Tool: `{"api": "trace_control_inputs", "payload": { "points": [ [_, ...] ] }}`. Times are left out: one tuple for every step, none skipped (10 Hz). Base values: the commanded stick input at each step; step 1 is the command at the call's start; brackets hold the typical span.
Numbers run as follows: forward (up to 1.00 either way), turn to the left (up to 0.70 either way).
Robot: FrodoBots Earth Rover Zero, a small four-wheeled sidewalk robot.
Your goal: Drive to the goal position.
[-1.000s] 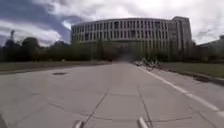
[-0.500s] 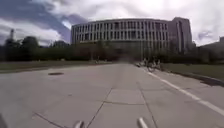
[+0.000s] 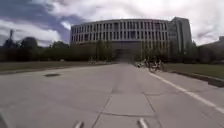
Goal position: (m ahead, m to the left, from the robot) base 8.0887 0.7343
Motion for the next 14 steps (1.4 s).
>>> {"api": "trace_control_inputs", "payload": {
  "points": [
    [0.7, 0.0],
    [0.7, 0.0],
    [0.7, 0.0],
    [0.7, 0.0],
    [0.7, 0.0],
    [0.7, 0.0],
    [0.7, 0.0],
    [0.7, 0.0],
    [0.7, 0.0],
    [0.7, 0.0],
    [0.7, 0.0],
    [0.7, 0.0],
    [0.7, 0.0],
    [0.7, 0.0]
  ]
}}
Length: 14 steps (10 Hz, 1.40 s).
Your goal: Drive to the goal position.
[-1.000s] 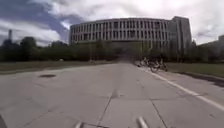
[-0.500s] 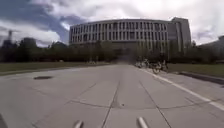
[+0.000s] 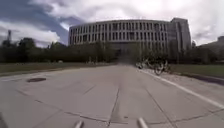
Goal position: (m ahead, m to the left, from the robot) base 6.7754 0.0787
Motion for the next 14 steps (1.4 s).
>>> {"api": "trace_control_inputs", "payload": {
  "points": [
    [0.7, 0.0],
    [0.7, 0.0],
    [0.7, 0.0],
    [0.7, 0.0],
    [0.7, 0.0],
    [0.7, 0.0],
    [0.7, 0.0],
    [0.7, 0.0],
    [0.7, 0.0],
    [0.7, 0.0],
    [0.7, 0.0],
    [0.7, 0.0],
    [0.7, 0.0],
    [0.7, 0.0]
  ]
}}
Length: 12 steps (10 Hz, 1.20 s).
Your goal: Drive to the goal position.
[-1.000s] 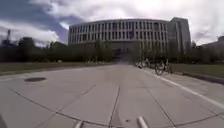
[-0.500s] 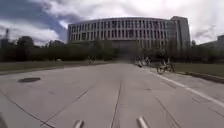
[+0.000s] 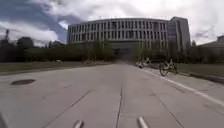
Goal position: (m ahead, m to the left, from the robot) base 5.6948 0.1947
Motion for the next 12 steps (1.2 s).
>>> {"api": "trace_control_inputs", "payload": {
  "points": [
    [0.7, 0.0],
    [0.7, 0.0],
    [0.7, 0.0],
    [0.7, 0.0],
    [0.7, 0.0],
    [0.7, 0.0],
    [0.7, 0.0],
    [0.7, 0.0],
    [0.7, 0.0],
    [0.7, 0.0],
    [0.7, 0.0],
    [0.7, 0.0]
  ]
}}
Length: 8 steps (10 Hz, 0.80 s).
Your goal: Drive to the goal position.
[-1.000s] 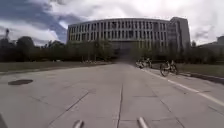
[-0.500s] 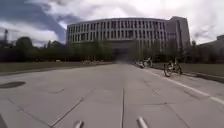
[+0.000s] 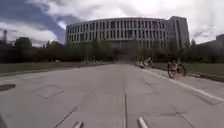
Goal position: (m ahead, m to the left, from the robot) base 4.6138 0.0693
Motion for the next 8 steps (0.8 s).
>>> {"api": "trace_control_inputs", "payload": {
  "points": [
    [0.7, 0.0],
    [0.7, 0.0],
    [0.7, 0.0],
    [0.7, 0.0],
    [0.7, 0.0],
    [0.7, 0.0],
    [0.7, 0.0],
    [0.7, 0.0]
  ]
}}
